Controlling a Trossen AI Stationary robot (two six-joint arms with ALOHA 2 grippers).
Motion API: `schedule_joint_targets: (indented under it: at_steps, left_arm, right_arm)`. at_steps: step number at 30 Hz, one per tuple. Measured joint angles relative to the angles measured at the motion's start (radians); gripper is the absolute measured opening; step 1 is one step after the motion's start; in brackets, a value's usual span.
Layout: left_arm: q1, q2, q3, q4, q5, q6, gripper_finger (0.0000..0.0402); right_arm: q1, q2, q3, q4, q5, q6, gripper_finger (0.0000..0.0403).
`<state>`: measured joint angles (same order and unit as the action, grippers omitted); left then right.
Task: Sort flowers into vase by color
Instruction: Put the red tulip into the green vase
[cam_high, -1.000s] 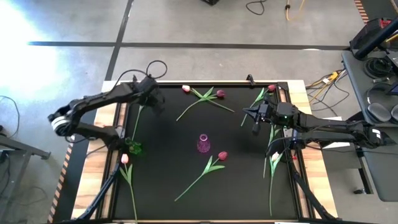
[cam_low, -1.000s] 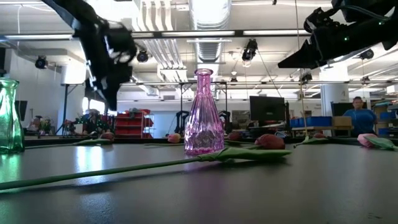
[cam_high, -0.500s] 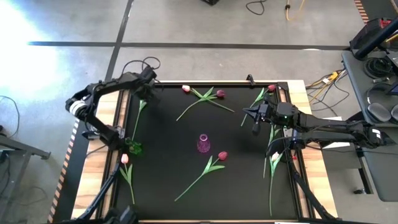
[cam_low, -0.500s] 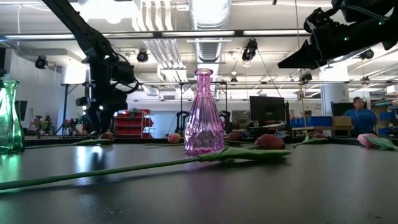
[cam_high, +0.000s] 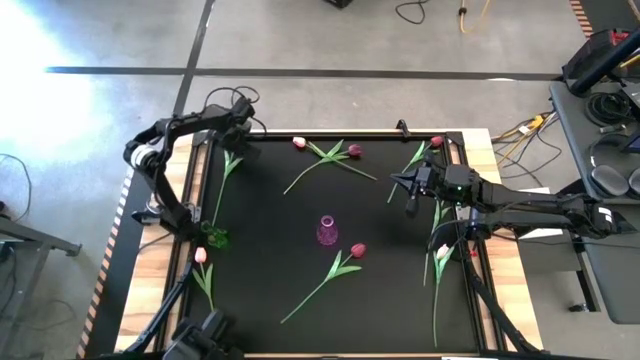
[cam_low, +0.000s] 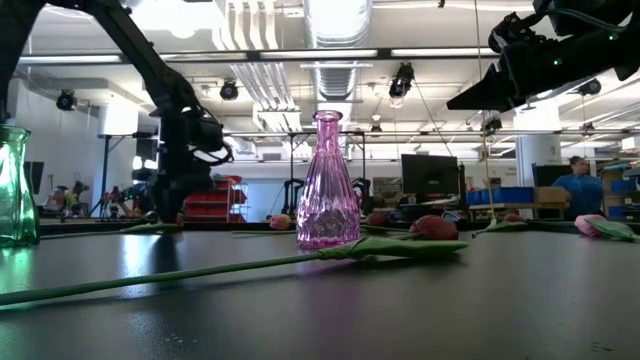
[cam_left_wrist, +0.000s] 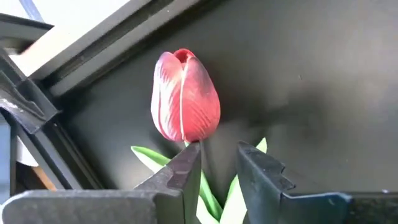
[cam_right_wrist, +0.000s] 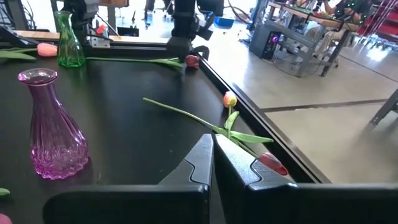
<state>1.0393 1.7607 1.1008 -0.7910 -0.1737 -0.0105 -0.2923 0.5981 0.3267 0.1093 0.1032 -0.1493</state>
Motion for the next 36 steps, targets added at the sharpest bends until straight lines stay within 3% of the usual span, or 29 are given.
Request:
schedule_joint_targets:
  at_steps: [8,23,27,32,36]
  left_arm:
    - [0.008,0.079,0.099,-0.142,-0.098,-0.003,0.0088]
    - [0.035,0.182,0.15,-0.154,-0.079,0.005,0.0087]
    - [0.035,0.171,0.15,-0.15,-0.071,0.029,0.0065]
    - [0.035,0.13,0.183,-0.139,-0.041,0.061,0.0009]
    - [0.03,0.1,0.219,-0.133,0.015,0.067,0.0006]
  right_arm:
    - [0.0,0.0,0.0,0.0,0.0,0.01,0.0009]
    - [0.0,0.0,0.0,0.0,0.0,0.011,0.0009]
    - [0.0,0.0,0.0,-0.001,0.0,0.011,0.0009]
    - [0.0,0.0,0.0,0.0,0.0,0.011,0.0009]
    - [0.0,0.0,0.0,0.0,0.0,0.011,0.0009]
